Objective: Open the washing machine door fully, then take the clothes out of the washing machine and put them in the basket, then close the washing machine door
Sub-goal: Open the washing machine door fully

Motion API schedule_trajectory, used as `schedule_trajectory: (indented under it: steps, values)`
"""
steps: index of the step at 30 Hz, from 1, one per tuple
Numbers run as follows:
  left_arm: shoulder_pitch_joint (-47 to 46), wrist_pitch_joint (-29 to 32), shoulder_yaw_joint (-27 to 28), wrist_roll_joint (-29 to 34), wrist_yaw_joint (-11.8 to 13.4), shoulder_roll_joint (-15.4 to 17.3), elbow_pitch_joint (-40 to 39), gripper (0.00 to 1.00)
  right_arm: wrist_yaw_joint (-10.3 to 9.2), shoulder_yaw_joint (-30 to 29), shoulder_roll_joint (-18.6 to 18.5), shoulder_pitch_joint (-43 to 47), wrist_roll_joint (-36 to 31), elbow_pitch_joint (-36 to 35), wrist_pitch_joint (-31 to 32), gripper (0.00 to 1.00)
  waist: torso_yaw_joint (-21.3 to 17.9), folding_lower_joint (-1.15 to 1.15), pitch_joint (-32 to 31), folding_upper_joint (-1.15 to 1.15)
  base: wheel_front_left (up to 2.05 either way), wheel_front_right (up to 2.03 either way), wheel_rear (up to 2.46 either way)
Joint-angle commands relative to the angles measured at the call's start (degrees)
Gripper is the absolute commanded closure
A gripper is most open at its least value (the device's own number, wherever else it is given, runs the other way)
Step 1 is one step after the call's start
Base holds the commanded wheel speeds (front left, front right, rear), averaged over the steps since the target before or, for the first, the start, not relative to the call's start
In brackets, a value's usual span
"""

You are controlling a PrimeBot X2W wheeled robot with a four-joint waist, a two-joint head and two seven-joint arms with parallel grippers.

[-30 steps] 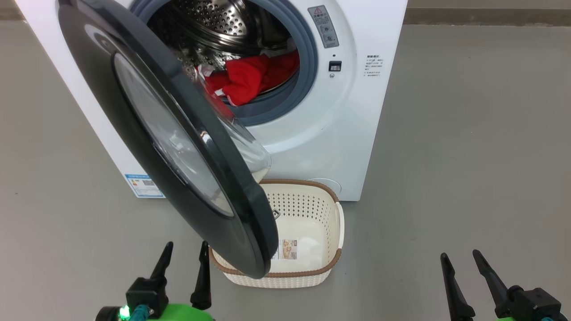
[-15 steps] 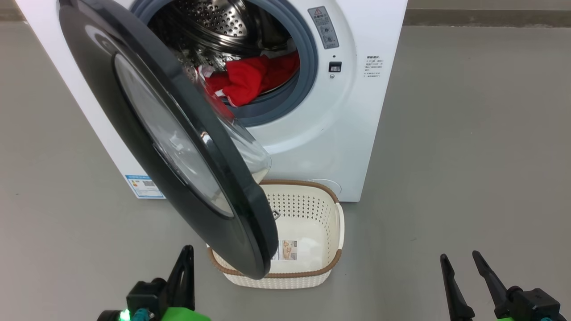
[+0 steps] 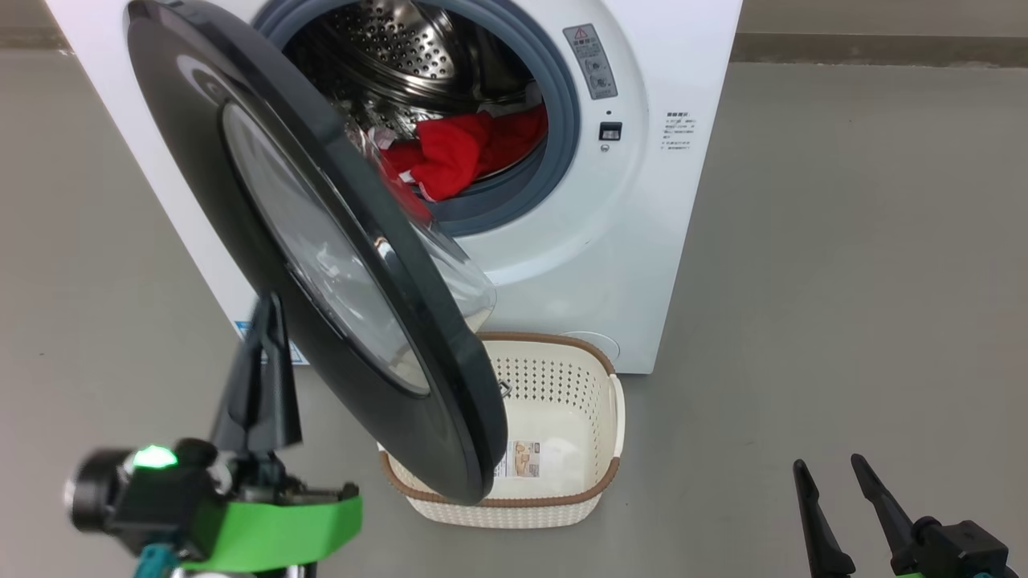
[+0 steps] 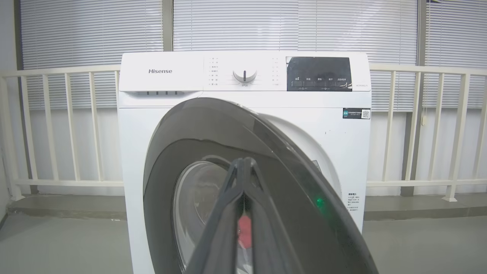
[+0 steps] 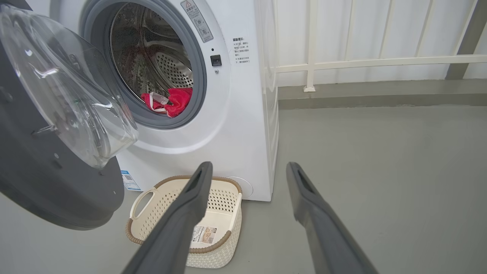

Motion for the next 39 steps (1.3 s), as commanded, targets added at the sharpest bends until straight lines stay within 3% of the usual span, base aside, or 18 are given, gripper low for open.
schedule_trajectory:
  steps: [1,8,13,19,28,33,39]
  values:
    - [-2.6,-0.5,1.9,0.8,0.5,0.9,-2.9,1.00,0.20,1.3,-0.8,-0.9,-0.2,-1.2,-0.4,0.00,0.0,0.00,-0.1,0.00,0.00,0.00,0.00]
    - [-6.6,-0.5,-1.9,2.6,-0.5,0.5,-16.0,1.00,0.20,1.7,-0.8,-1.1,-0.4,-0.7,-0.4,0.00,-0.4,0.00,-0.5,0.00,0.00,0.00,0.00]
    - [-8.2,-0.5,-9.7,1.0,-2.1,0.1,-17.5,1.00,0.20,2.0,-0.8,-1.3,-0.6,-0.5,-0.4,0.00,-1.0,0.00,-0.5,0.00,0.00,0.00,0.00]
    - [-8.9,-0.2,-20.4,-3.8,-2.9,0.0,-11.3,1.00,0.20,2.8,-0.8,-1.5,-0.5,-0.2,-0.4,0.00,-1.9,0.00,0.0,0.00,0.00,0.00,0.00]
    - [-9.7,6.0,-33.1,-17.7,-0.7,-0.1,0.6,1.00,0.20,3.1,-0.8,-2.2,-0.4,0.2,-0.4,0.00,-2.9,0.00,1.3,0.00,0.00,0.00,0.00]
    - [-10.4,9.5,-34.6,-21.7,2.2,-0.1,8.1,1.00,0.20,2.9,-0.8,-2.6,-0.3,0.4,-0.4,0.00,-3.0,0.00,2.1,0.00,0.00,0.00,0.00]
    - [-11.5,8.8,-32.8,-23.1,4.4,-0.1,13.9,1.00,0.20,2.7,-0.8,-3.0,-0.2,0.7,-0.4,0.00,-2.8,0.00,2.4,0.00,0.00,0.00,0.00]
